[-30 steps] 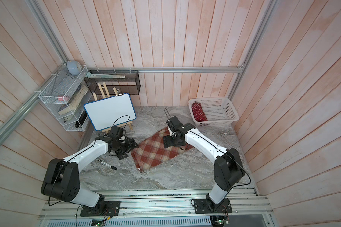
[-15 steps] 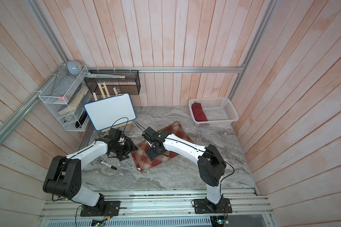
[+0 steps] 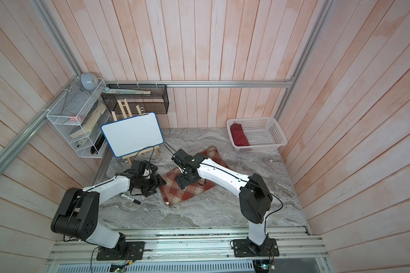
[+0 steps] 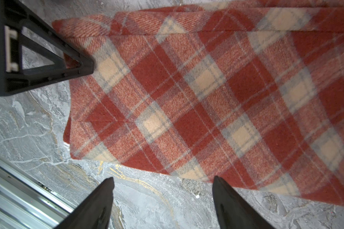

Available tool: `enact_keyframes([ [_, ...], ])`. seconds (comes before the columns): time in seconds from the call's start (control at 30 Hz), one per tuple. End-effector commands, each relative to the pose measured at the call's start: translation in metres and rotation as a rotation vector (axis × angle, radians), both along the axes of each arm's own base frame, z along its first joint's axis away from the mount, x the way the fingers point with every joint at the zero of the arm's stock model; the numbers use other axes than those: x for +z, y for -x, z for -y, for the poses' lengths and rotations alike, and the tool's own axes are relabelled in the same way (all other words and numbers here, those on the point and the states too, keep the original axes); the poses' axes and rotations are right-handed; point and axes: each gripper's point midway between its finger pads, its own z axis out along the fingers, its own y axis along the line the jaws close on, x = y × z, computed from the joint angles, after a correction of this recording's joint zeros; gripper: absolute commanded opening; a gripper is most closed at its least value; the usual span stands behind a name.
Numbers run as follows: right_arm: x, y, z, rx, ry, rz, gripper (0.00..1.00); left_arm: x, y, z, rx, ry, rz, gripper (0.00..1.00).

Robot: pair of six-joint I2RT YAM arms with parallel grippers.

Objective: Roll up the skirts
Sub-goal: Roll the skirt at the center of the board.

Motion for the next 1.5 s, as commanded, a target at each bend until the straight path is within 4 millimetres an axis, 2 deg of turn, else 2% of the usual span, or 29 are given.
enact_keyframes([
  [0.0, 0.0, -0.004, 0.004, -0.018, 0.01, -0.014, 0.82, -0.006, -0.008, -0.001, -0.002, -0.007, 0.039, 0.79],
  [0.17, 0.005, -0.004, 0.002, -0.007, -0.01, -0.023, 0.82, -0.02, -0.007, 0.001, -0.019, -0.002, 0.021, 0.77],
  [0.33, 0.007, 0.004, -0.01, 0.042, -0.011, -0.06, 0.82, -0.03, -0.009, 0.005, -0.037, 0.014, 0.002, 0.68],
  [0.4, 0.008, 0.01, -0.017, 0.063, -0.004, -0.06, 0.82, -0.031, -0.008, 0.007, -0.042, 0.023, 0.001, 0.59],
  [0.53, 0.001, 0.026, -0.028, 0.093, -0.019, -0.102, 0.82, -0.032, -0.006, 0.008, -0.049, 0.03, -0.005, 0.32],
  [0.73, -0.013, 0.045, -0.042, 0.147, 0.008, -0.122, 0.81, -0.029, -0.001, 0.012, -0.051, 0.06, -0.022, 0.06],
  [0.97, -0.038, 0.069, -0.066, 0.226, 0.053, -0.132, 0.81, -0.023, -0.003, 0.014, -0.056, 0.074, -0.021, 0.06],
  [1.1, -0.057, 0.07, -0.083, 0.253, 0.115, -0.108, 0.81, -0.024, -0.001, 0.015, -0.064, 0.078, -0.031, 0.06],
  [1.23, -0.062, 0.068, -0.101, 0.248, 0.087, -0.088, 0.78, -0.024, 0.001, 0.016, -0.068, 0.087, -0.03, 0.06],
  [1.37, -0.073, 0.065, -0.099, 0.218, 0.114, -0.088, 0.78, -0.02, 0.002, 0.017, -0.077, 0.09, -0.024, 0.06],
  [1.47, -0.08, 0.072, -0.103, 0.235, 0.11, -0.088, 0.78, -0.017, 0.0, 0.018, -0.077, 0.1, -0.017, 0.06],
])
